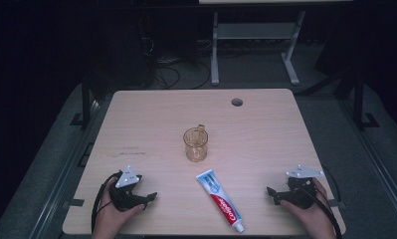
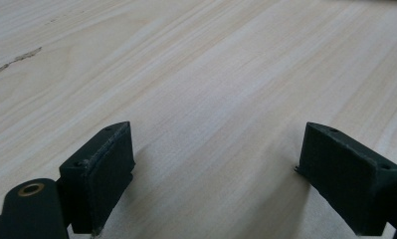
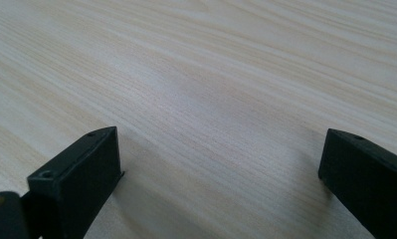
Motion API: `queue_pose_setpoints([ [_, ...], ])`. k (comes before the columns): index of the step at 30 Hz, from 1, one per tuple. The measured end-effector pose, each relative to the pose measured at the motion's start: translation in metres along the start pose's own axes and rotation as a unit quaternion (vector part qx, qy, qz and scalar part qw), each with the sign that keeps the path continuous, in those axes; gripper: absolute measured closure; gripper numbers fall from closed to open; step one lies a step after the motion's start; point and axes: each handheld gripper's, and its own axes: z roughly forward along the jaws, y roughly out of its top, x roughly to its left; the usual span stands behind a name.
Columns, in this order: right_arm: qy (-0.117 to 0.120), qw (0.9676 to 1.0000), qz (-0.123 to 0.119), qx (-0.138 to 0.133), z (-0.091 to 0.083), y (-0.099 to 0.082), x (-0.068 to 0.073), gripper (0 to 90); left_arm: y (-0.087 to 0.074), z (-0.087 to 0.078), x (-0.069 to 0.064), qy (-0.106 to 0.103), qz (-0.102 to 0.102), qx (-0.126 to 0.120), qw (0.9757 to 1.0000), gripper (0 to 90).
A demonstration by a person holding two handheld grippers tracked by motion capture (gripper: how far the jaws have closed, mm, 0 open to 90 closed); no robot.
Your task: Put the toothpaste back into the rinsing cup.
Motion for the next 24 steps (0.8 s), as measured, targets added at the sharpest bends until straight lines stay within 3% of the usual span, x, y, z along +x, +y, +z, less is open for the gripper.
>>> queue_pose_setpoints([
  [9,0.000,1.0000,-0.001,0.000,-0.0003,-0.0002,0.0000,2.7,0.0002,0.0007,-0.0003,0.002,-0.003,-0.002,1.0000,12.7],
  [15,0.004,1.0000,-0.002,-0.007,-0.0015,-0.0009,0.0004,7.9,0.0002,0.0007,-0.0004,0.003,-0.002,-0.002,1.0000,12.8],
  [17,0.002,0.9999,-0.001,-0.013,-0.0035,-0.0019,0.0004,15.4,0.0002,0.0005,-0.0005,0.002,-0.003,-0.001,1.0000,12.8],
  [19,0.002,0.9999,0.000,-0.017,-0.0041,-0.0024,0.0009,16.9,0.0001,0.0002,-0.0007,0.002,-0.002,-0.001,1.0000,13.0],
  [22,0.003,0.9998,0.000,-0.017,-0.0084,-0.0018,0.0004,33.3,0.0001,0.0001,-0.0006,0.002,-0.002,0.000,1.0000,13.0],
  [23,0.003,0.9998,0.000,-0.017,-0.0084,-0.0018,0.0004,33.3,0.0001,0.0001,-0.0006,0.002,-0.002,0.000,1.0000,13.0],
  [24,0.005,0.9998,-0.002,-0.017,-0.0092,-0.0012,-0.0001,41.6,0.0000,0.0001,-0.0006,0.002,-0.002,0.000,1.0000,13.0],
])
